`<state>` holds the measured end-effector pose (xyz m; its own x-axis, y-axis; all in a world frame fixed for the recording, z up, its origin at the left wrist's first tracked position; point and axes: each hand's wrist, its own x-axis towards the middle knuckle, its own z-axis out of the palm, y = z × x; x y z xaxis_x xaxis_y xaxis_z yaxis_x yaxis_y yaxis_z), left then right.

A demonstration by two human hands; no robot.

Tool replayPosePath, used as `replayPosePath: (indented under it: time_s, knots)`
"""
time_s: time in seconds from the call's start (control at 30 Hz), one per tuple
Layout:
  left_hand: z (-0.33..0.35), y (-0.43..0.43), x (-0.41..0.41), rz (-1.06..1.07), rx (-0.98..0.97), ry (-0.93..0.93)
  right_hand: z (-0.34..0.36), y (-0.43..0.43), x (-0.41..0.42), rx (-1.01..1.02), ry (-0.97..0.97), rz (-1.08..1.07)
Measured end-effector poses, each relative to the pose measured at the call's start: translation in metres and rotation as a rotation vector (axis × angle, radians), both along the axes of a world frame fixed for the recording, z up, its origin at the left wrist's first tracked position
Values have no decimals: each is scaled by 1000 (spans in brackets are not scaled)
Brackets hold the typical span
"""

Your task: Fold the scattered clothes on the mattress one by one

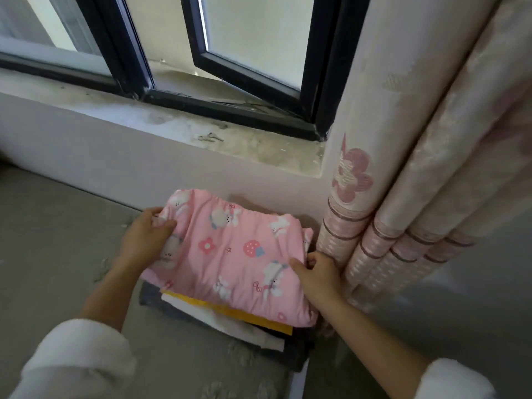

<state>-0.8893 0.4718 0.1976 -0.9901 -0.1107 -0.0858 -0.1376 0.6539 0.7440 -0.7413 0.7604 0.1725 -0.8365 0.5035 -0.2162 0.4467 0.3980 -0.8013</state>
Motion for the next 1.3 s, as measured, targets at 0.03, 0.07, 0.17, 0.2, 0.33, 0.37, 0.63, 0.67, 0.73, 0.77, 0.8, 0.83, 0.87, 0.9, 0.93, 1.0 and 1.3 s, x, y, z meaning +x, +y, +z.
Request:
replayPosePath:
  time_s: [0.03,0.07,0.17,0.2,0.33,0.37,0.63,0.67,0.73,0.77,0.8,0.83,0.87,0.9,0.93,1.0,1.3]
  knots:
    - [-3,1,-15,13,-23,8,-8,0,-8,-22,-21,-23]
    - [-8,2,-27,16,-58,14,-16,0,-15,-44,-55,-39]
    - [-41,2,-45,35,-168,-41,-44,-2,-26,-93,-206,-39]
    - [-57,3,-45,28,-218,-67,-52,-3,-27,-81,-255,-33]
    - [-98,15,-27,62,-381,-167,-67,-6,-26,57,-300,-6]
    - [-102,21,-18,53,-375,-116,-67,-10,-25,179,-261,18]
    - [-134,48,11,-246,-469,-140,-79,-23,-30,503,-317,725]
    - [-138,49,7,-269,-487,-173,-82,-22,-34,509,-374,733]
    - [-143,53,-3,-305,-501,-241,-84,-23,-44,521,-456,756]
    - [-143,56,-6,-312,-499,-270,-86,-23,-47,531,-484,759]
    - [-142,58,-9,-317,-501,-293,-85,-23,-50,544,-512,758]
    - [-140,59,-12,-328,-502,-305,-85,-22,-52,553,-521,764]
    - [-138,59,-11,-343,-512,-321,-83,-22,-52,550,-538,771]
    - [-136,59,-11,-349,-520,-333,-80,-22,-52,539,-543,777]
    - [-133,59,-10,-349,-527,-346,-77,-22,-52,528,-545,778]
    - [-126,62,-8,-332,-556,-369,-71,-22,-50,506,-548,785]
    - [-87,95,39,-262,-604,-107,-30,-9,-63,162,-319,527]
